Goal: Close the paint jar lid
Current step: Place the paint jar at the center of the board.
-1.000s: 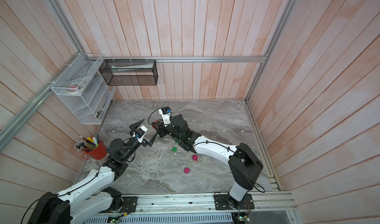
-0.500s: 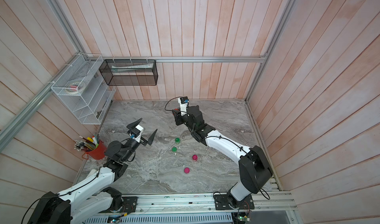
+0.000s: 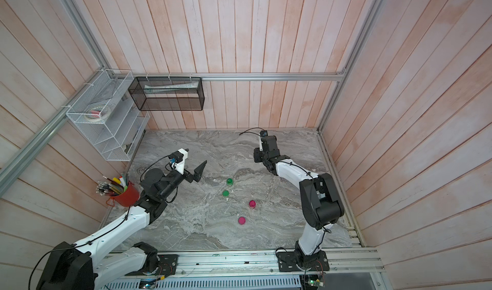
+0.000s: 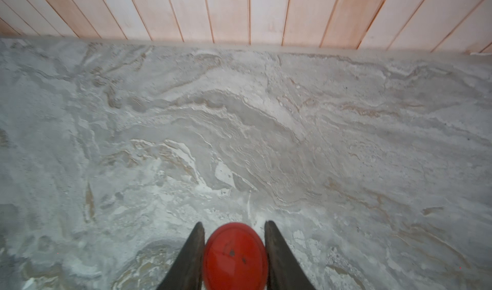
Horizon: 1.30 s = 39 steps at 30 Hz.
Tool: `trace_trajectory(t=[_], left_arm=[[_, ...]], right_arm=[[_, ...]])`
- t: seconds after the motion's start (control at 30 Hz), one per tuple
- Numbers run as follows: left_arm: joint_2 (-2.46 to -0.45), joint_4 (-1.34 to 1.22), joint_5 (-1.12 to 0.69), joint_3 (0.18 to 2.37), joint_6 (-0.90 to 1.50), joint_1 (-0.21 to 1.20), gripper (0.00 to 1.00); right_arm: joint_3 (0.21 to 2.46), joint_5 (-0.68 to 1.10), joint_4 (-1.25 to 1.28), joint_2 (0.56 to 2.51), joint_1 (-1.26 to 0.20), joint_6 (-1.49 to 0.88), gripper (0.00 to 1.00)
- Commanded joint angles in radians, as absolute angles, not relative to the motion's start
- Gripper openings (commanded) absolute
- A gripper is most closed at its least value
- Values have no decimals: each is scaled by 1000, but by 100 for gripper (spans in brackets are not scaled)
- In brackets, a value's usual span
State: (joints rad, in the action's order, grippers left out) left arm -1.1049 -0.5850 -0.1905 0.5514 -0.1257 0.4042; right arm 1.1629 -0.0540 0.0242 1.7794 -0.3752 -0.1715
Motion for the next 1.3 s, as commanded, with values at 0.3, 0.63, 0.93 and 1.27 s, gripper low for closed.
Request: trace_trajectory(t=[0.3,0.63,0.93,1.27], left_arm=[[-1156,-617,-69,566,13,400,100],[-1146,-613,-14,552,-32,400,100],[-1125,-646,-170,517,-1,400,100],[-1131,-479,-228,594,-66,400,100]], right_arm=[[1323,58,-51,1962,-409,-108,2],[1487,73,-97,2114,-450,-115,2],[1460,80,23,2156,-520,-131,3],[1341,68,187,2140,-545,-138,6]])
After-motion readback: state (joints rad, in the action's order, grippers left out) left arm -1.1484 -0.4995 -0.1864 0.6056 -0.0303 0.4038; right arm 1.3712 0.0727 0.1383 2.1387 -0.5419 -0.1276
